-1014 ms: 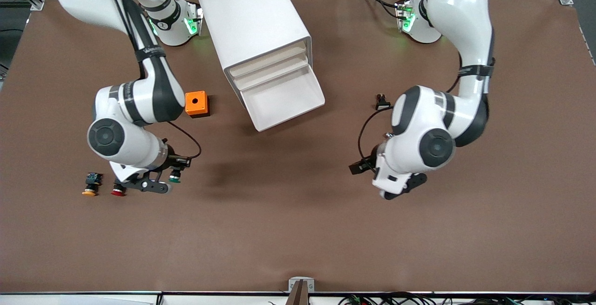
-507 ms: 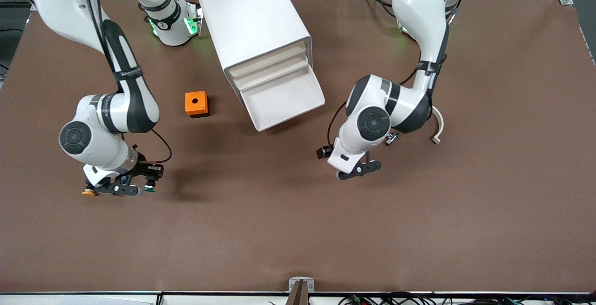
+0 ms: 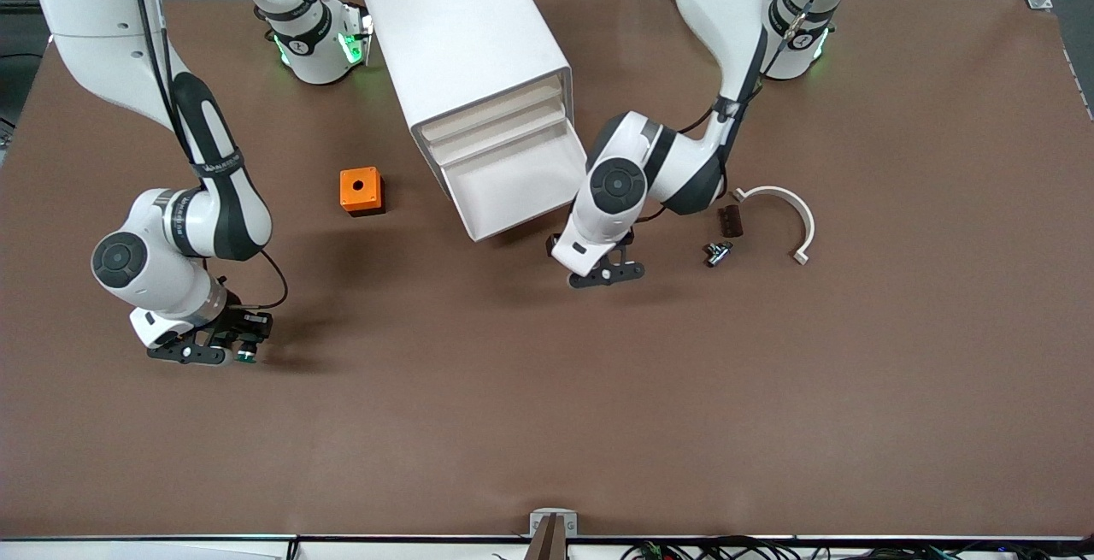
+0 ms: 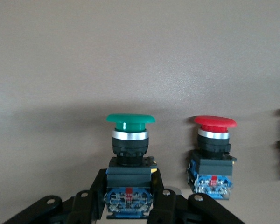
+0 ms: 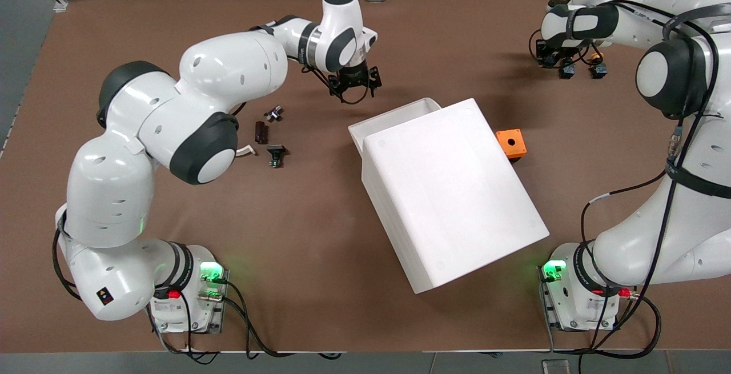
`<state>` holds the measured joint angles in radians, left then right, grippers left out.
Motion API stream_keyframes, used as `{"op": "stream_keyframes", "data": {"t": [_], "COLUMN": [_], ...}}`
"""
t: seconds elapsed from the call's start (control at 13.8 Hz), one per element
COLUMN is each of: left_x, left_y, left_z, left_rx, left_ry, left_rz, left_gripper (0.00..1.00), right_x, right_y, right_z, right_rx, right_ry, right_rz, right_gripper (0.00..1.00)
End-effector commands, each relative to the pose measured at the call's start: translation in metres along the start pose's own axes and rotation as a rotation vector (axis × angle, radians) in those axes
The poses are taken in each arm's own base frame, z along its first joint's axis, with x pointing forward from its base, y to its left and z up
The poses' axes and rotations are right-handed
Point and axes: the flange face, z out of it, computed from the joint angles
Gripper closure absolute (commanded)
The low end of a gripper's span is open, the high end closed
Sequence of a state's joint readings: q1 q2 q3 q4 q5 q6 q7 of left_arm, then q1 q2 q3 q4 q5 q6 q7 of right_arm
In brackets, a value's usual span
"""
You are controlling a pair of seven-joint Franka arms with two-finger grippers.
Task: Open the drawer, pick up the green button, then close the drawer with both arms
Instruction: 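Push the drawer closed with the left gripper while the right gripper withdraws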
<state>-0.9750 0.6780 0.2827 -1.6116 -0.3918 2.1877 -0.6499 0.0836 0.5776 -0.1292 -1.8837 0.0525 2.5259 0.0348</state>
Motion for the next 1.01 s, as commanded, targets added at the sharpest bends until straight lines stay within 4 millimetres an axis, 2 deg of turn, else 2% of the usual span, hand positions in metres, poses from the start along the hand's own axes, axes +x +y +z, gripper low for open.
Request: {"op": "stream_keyframes", "data": {"t": [0.0,0.51,0.65,0.8,0.87,0.94], "left_x": [-0.022,-0.077,-0.101,-0.121,-0.133,-0.144], "left_y": [0.007,0.046,0.058,0.069,0.075,0.08], "left_z": [0.006,0.02,0.028,0.032,0.035,0.037], "left_rx": [-0.028,-0.073,-0.069,-0.067,-0.065,-0.063], "left_ry": [-0.039,-0.125,-0.156,-0.183,-0.199,-0.212], "left_rz": [-0.005,-0.046,-0.046,-0.068,-0.083,-0.093], "left_gripper": [0.0,0.0,0.0,0.0,0.0,0.0], "right_x": [-0.001,-0.019,-0.021,-0.021,-0.021,-0.021], "right_y": [0.0,-0.034,-0.046,-0.049,-0.049,-0.048], "right_z": [0.008,0.022,0.021,0.021,0.021,0.021], "right_rx": [0.003,0.012,0.013,0.012,0.012,0.012], "right_ry": [0.0,-0.042,-0.044,-0.043,-0.042,-0.042], "right_rz": [-0.007,-0.031,-0.019,-0.014,-0.017,-0.019], "right_gripper": [0.99,0.99,0.99,0.98,0.93,0.58]}}
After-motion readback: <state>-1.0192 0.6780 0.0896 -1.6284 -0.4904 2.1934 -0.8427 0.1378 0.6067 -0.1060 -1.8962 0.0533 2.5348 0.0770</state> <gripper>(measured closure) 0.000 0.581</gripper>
